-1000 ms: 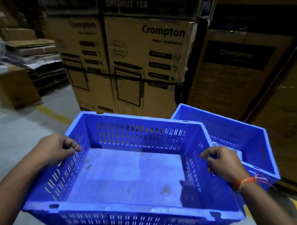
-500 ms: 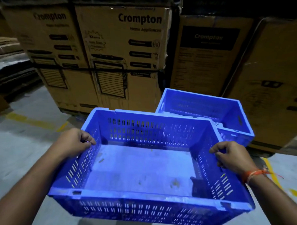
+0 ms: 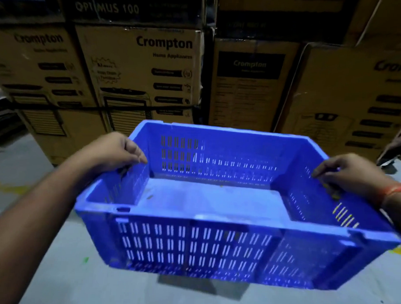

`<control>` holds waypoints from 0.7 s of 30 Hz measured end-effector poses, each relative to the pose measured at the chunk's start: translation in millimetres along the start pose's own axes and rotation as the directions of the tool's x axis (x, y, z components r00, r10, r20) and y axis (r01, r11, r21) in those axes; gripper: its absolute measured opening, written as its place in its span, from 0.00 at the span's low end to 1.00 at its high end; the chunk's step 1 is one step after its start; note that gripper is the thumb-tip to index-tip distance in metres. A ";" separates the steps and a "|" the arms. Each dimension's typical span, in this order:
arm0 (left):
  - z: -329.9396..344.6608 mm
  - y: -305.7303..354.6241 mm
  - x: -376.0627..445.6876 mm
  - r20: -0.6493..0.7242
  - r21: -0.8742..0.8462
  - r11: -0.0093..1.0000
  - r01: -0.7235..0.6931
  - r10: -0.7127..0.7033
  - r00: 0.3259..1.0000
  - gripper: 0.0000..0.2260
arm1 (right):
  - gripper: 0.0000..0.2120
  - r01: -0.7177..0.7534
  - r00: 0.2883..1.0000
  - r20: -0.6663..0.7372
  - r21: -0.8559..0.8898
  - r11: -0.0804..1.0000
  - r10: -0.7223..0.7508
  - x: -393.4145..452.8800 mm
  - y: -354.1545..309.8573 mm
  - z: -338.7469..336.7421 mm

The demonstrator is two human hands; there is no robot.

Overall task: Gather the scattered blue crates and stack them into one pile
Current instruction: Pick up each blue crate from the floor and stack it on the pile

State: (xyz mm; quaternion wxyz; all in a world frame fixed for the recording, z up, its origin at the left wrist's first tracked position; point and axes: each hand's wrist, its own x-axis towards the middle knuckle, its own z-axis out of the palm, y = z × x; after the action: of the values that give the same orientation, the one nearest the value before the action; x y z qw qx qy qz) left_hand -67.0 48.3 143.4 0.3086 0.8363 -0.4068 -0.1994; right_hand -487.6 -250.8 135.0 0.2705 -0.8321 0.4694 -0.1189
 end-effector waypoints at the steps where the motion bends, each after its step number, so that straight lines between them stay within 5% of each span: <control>1: -6.4 10.5 10.1 -0.003 -0.006 1.000 -0.010 0.010 1.000 0.09 | 0.10 0.013 1.000 0.000 -0.004 1.000 -0.013 8.7 -2.4 -12.5; 9: -19.2 76.5 97.0 -0.036 0.058 0.997 -0.040 0.043 0.998 0.07 | 0.08 0.027 0.996 -0.087 -0.064 0.998 -0.033 74.4 -27.4 -76.2; 21: 29.2 136.8 238.5 -0.089 0.093 0.995 -0.039 0.047 0.995 0.09 | 0.10 -0.027 0.992 -0.127 -0.076 0.997 0.017 232.0 23.4 -106.4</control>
State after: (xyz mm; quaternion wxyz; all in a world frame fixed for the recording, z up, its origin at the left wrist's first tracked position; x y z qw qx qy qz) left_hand -19.9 -219.1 195.2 0.2925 0.8488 -0.4191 -0.1358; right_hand -429.2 -492.7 196.7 0.2093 -0.8275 0.4990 -0.1500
